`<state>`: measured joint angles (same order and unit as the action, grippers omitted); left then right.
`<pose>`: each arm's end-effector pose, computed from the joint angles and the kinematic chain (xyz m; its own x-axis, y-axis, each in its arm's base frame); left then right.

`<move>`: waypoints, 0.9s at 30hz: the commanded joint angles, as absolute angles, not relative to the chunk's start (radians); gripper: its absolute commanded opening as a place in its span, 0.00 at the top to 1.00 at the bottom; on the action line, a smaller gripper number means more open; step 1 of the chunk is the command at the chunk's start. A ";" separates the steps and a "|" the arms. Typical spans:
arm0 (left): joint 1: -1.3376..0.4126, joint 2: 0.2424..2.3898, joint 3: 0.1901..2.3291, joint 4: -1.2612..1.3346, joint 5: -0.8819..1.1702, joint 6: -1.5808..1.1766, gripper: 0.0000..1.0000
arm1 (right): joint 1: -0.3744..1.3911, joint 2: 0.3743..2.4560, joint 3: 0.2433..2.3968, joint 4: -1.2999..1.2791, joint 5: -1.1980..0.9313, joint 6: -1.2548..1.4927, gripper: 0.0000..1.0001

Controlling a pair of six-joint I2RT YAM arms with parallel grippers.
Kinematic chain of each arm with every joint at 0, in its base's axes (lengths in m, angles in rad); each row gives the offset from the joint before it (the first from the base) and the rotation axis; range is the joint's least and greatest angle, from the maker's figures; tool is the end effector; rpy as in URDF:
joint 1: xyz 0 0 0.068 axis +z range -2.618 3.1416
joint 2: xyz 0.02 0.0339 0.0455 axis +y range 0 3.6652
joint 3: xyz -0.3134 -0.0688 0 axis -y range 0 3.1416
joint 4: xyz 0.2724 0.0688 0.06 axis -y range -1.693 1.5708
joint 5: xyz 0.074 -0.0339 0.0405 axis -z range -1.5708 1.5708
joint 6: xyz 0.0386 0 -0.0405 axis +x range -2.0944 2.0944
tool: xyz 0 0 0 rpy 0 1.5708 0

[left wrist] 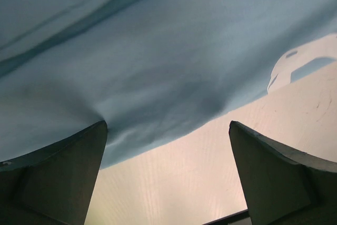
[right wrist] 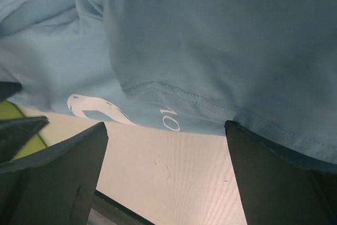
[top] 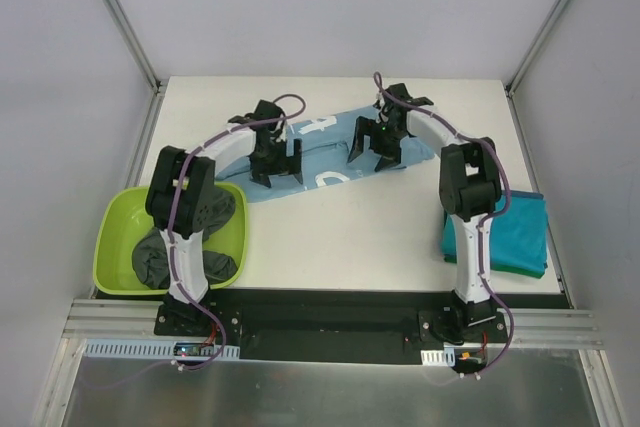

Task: Fold and stack the t-shirts
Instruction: Rotate the tshirt 75 degrees

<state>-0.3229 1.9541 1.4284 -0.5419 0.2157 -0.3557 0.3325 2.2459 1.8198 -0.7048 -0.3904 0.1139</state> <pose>0.4306 -0.1528 0.2215 -0.9208 -0.0506 -0.3867 0.0930 0.9345 -0.3437 0.5013 0.1887 0.2009 -0.9014 -0.2001 -0.3839 -0.3549 0.8495 0.3905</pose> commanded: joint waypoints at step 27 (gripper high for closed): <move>-0.778 1.611 1.358 -0.391 0.250 -0.635 0.01 | 0.187 2.169 2.100 -0.584 -0.295 -0.046 0.04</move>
